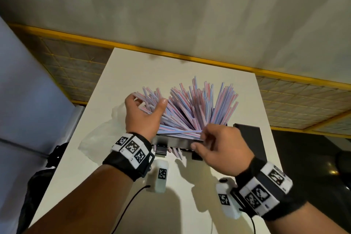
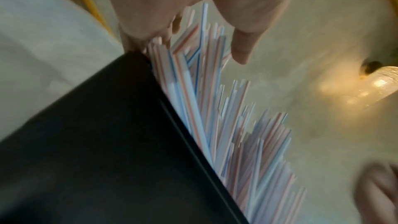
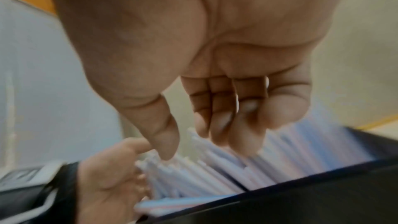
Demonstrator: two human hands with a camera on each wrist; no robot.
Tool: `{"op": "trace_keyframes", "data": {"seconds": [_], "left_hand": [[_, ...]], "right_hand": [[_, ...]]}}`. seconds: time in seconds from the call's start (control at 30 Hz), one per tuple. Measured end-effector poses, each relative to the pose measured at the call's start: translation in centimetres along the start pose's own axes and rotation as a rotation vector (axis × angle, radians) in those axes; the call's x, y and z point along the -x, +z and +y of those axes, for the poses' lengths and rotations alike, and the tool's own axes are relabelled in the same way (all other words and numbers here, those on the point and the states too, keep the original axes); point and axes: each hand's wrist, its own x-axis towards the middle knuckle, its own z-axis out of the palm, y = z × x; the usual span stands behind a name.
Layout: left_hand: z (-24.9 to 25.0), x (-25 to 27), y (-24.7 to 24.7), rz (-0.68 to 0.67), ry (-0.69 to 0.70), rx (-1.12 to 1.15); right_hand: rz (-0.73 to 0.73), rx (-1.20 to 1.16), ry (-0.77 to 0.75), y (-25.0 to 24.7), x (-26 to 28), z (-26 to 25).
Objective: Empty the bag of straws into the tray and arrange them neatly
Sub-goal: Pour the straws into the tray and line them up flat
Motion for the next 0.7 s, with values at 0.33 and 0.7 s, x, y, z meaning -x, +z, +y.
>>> {"op": "trace_keyframes", "data": {"seconds": [0.33,0.7], "left_hand": [[6.1,3.8,2.5,-0.132,0.839,-0.394],[5.1,3.4,5.1,-0.21,0.371,-0.503]], "right_hand": [[0.003,-0.123,0.454,-1.2,-6.0,7.6],[0.002,-0.012,0.059,-0.7,-7.8,3.0]]}}
